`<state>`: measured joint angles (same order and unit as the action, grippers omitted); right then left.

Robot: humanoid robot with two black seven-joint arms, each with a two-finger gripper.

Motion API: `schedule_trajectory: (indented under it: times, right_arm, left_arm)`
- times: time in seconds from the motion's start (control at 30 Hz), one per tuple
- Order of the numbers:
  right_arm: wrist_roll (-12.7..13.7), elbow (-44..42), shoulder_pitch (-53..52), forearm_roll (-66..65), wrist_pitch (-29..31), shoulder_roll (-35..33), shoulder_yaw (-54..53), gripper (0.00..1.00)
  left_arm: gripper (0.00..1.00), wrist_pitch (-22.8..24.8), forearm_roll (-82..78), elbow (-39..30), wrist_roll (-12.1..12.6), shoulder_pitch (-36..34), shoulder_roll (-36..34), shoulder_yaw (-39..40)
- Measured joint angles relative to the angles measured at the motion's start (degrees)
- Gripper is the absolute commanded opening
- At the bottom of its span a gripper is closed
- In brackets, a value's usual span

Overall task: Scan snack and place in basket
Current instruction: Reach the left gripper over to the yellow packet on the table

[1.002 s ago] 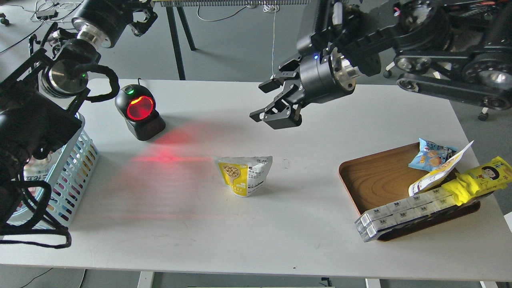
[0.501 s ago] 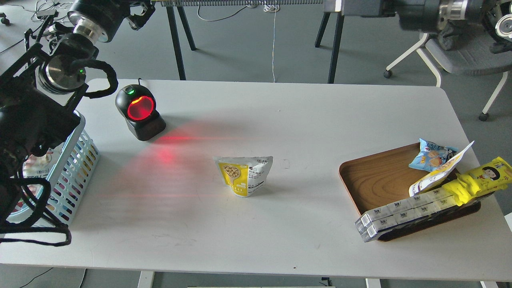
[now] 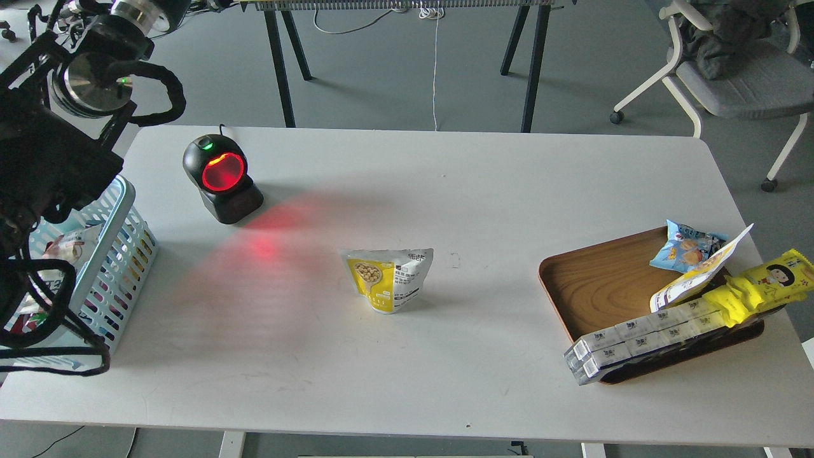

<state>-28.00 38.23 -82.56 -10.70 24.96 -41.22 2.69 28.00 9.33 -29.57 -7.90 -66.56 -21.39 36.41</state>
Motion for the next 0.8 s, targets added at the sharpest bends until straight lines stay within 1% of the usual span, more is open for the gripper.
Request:
schedule_trajectory:
  times: [0.1,0.27,0.33,0.4,0.53,0.67,0.8]
  right_arm:
    - [0.0,-1.7,4.0,8.5,0.8,0.4,-2.1,0.99]
    - [0.0,-2.8,11.7,19.0,1.3,0.7,-7.4,0.99]
    - [0.0,-3.0,14.3,20.4,1.4,1.2,-10.1,0.99]
    - [0.0,-3.5,17.0,21.0,1.5,2.2,-13.4,0.99]
    - [0.0,-6.8,21.5,21.3,1.6,6.4,-20.7,0.99]
    - [0.0,-11.9,23.2,21.4,2.6,11.3,-27.4,0.99]
    - [0.0,-15.1,23.6,21.4,3.0,14.9,-32.6,0.99]
  left_arm:
    - [1.00,0.0,-3.0,-2.2,1.0,-1.9,-1.7,-1.8]
    - [0.99,0.0,-9.0,-11.1,1.5,-3.3,-6.1,-3.3]
    - [0.99,0.0,-14.6,-13.9,1.5,-4.4,-7.2,-4.1]
    - [0.96,0.0,-21.8,-16.9,1.5,-5.4,-7.9,-4.7]
    - [0.95,0.0,-37.1,-23.9,1.1,-6.1,-9.1,-5.0]
    - [0.95,0.0,-49.7,-30.7,0.5,-6.5,-9.1,-5.0]
    - [0.95,0.0,-63.4,-38.2,-0.4,-6.2,-9.1,-5.1]
